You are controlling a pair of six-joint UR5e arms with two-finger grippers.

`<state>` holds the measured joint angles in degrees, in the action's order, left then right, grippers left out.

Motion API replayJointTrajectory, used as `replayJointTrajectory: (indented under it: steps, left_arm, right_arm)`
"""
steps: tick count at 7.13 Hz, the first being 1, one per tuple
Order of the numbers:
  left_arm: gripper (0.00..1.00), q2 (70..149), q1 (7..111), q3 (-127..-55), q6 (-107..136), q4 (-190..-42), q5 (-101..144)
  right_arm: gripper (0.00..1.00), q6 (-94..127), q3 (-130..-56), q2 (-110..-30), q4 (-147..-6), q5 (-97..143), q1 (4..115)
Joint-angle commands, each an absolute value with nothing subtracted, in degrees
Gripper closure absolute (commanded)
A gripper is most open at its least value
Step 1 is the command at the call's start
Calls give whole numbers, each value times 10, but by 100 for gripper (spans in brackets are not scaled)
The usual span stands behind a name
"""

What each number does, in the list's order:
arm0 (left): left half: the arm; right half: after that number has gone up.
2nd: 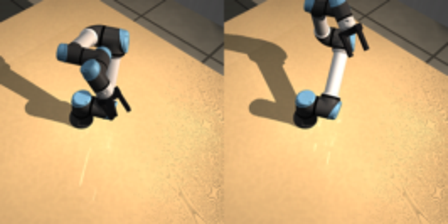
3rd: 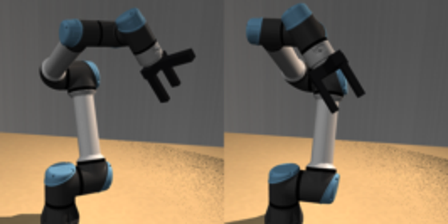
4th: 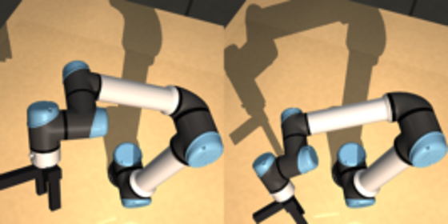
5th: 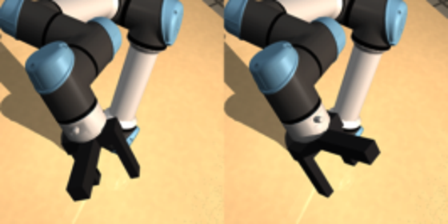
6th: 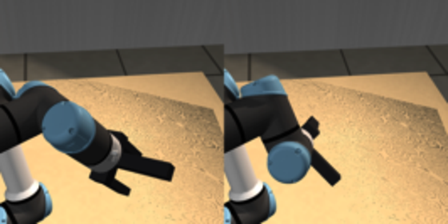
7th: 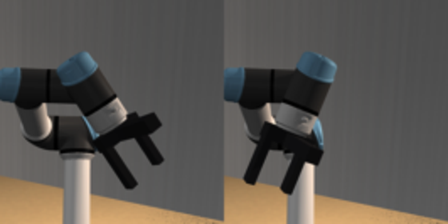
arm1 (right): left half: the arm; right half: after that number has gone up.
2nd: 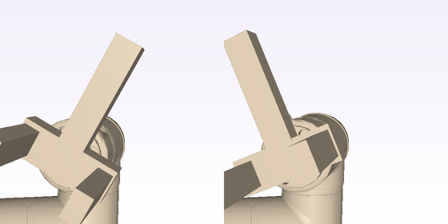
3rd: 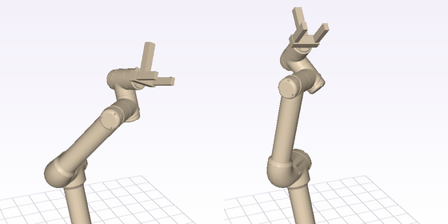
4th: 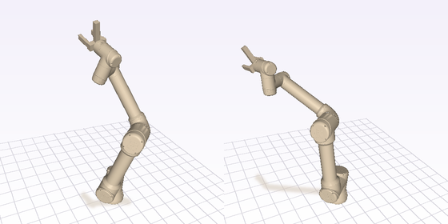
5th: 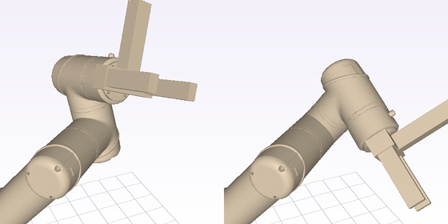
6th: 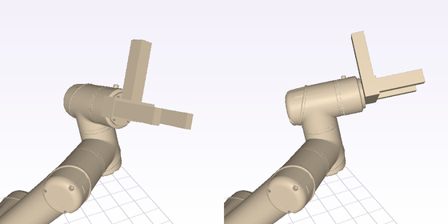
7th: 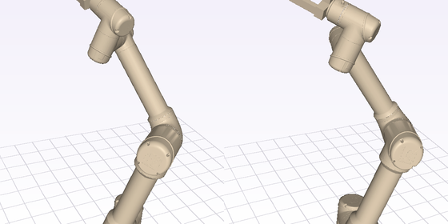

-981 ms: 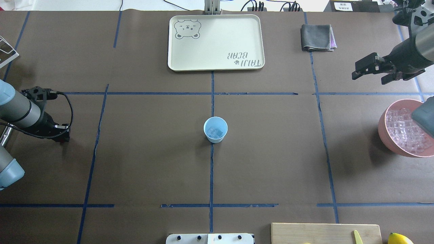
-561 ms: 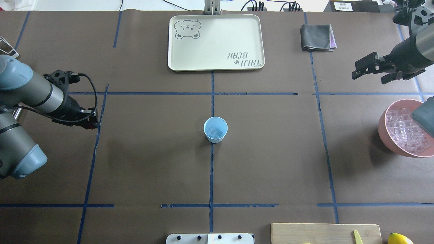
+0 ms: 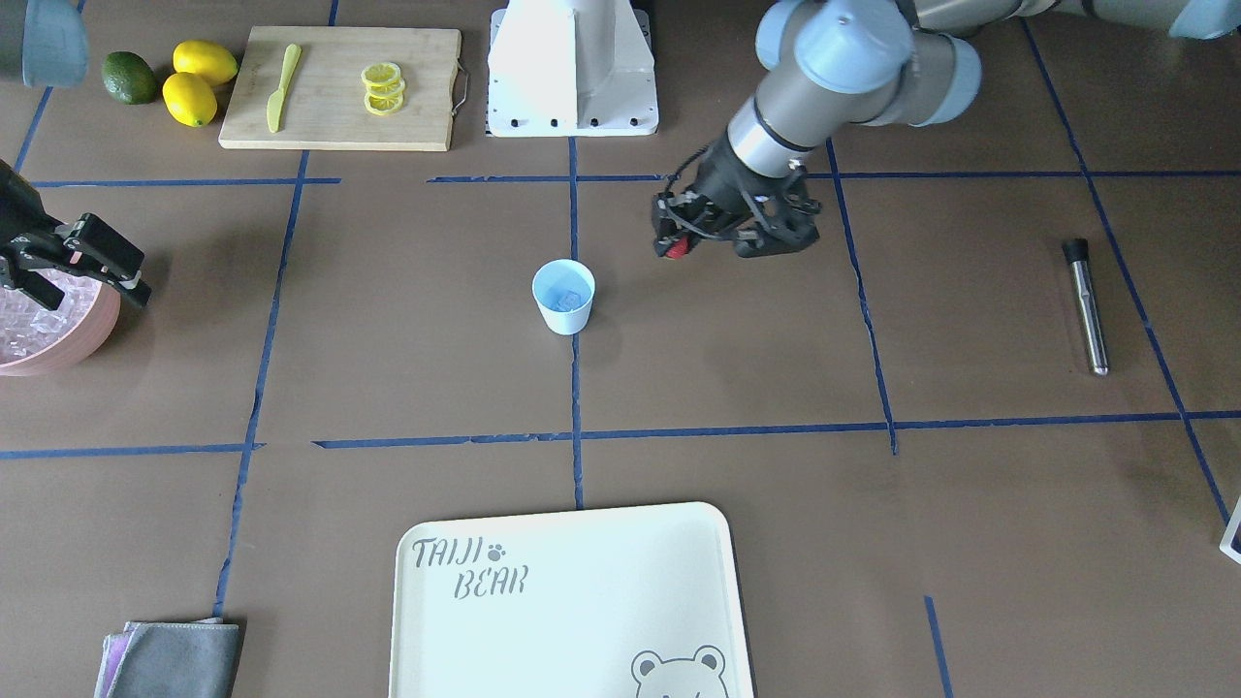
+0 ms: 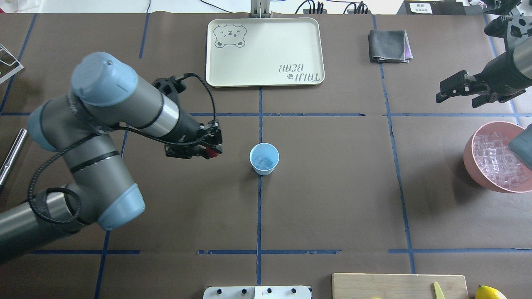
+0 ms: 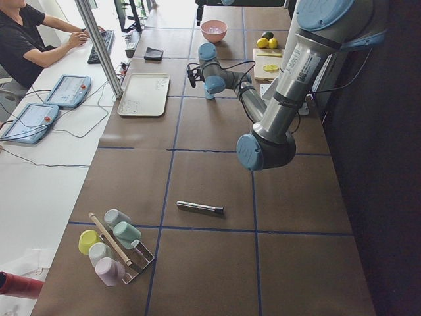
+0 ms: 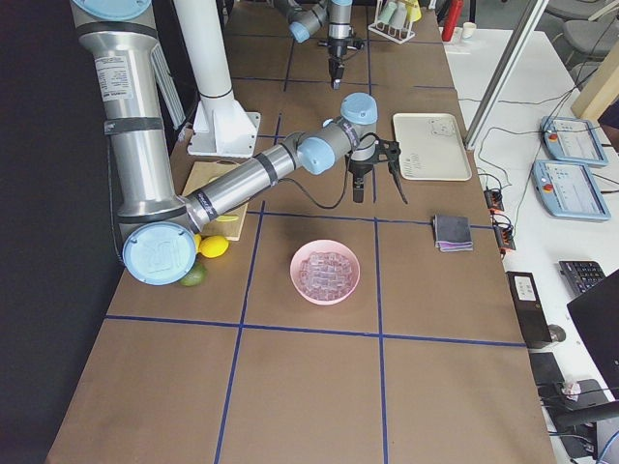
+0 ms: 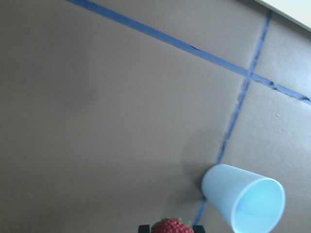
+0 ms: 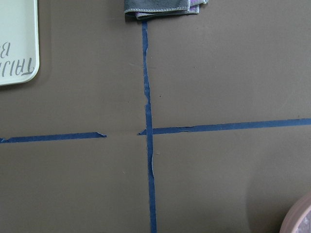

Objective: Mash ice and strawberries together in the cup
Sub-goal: 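Carry the strawberry with the left gripper over the blue cup and release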

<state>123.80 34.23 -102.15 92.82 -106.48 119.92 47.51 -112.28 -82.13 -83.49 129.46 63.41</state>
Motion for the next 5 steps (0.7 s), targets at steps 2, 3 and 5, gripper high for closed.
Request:
replayJointTrajectory:
  steps: [2, 3, 5]
  left_arm:
    - [100, 1347, 292, -924, 940, -1035, 1124]
    - [100, 1347, 292, -921, 924, -1035, 1106]
    - [94, 1346, 292, -915, 911, -1035, 1099]
  right_arm:
    - [0, 474, -1122, -821, -835, 1295, 634]
    - [0, 474, -1123, -821, -835, 1295, 634]
    - [0, 475, -1123, -821, -835, 1295, 634]
